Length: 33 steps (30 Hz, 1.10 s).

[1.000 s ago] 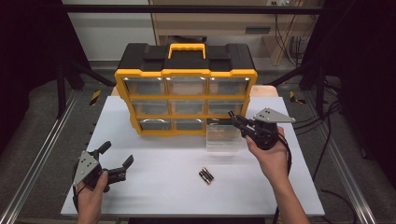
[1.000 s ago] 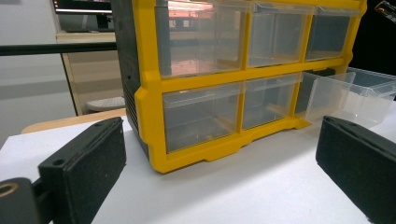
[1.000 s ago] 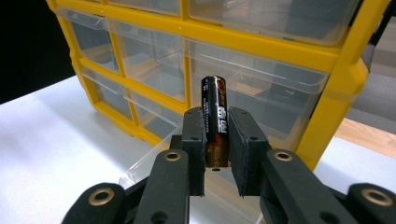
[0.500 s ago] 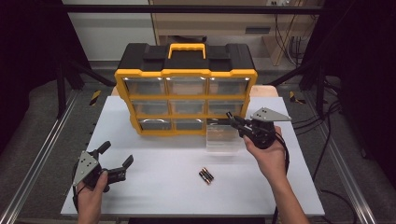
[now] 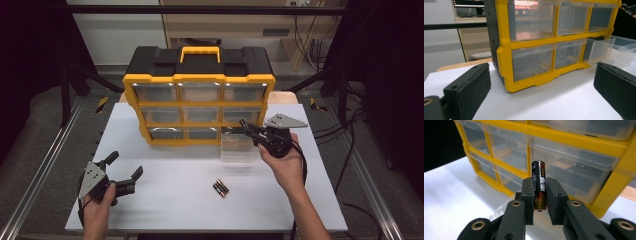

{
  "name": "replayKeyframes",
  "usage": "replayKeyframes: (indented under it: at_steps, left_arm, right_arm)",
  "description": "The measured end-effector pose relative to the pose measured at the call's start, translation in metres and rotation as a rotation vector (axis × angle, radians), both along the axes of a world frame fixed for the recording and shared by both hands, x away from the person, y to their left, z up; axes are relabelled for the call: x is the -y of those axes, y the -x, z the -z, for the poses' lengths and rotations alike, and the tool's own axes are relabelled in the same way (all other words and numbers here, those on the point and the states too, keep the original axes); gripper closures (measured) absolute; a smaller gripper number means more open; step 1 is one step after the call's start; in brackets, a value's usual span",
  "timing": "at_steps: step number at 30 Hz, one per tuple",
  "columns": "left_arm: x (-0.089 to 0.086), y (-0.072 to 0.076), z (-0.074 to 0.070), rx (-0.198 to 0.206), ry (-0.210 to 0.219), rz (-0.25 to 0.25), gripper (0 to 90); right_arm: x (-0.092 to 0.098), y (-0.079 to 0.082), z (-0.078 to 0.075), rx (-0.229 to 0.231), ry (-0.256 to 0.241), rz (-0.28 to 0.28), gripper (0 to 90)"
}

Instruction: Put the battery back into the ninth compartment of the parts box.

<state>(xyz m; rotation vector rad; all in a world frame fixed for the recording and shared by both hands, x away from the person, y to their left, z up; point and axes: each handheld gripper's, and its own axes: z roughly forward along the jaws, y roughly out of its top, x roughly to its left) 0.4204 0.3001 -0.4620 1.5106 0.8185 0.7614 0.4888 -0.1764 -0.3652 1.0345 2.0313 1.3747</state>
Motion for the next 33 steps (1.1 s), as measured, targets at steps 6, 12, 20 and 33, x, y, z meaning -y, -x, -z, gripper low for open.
replayKeyframes:
  at_steps: [6, 12, 20, 33]
  left_arm:
    - [0.000, 0.000, 0.000, 0.001, -0.001, 0.001, 0.7]
    - [0.001, 0.000, 0.000, -0.002, -0.002, 0.000, 0.7]
    - [0.001, -0.001, 0.001, -0.005, -0.004, 0.003, 0.8]
    - [0.001, -0.001, 0.001, -0.007, -0.005, 0.005, 0.8]
  right_arm:
    - [-0.004, -0.002, 0.000, -0.008, 0.025, -0.005, 77.0]
    - [-0.006, -0.006, 0.002, -0.041, 0.065, -0.008, 77.0]
    - [-0.007, -0.008, 0.008, -0.083, 0.092, -0.004, 76.9]
    - [-0.015, -0.013, 0.021, -0.166, 0.160, -0.041, 76.9]
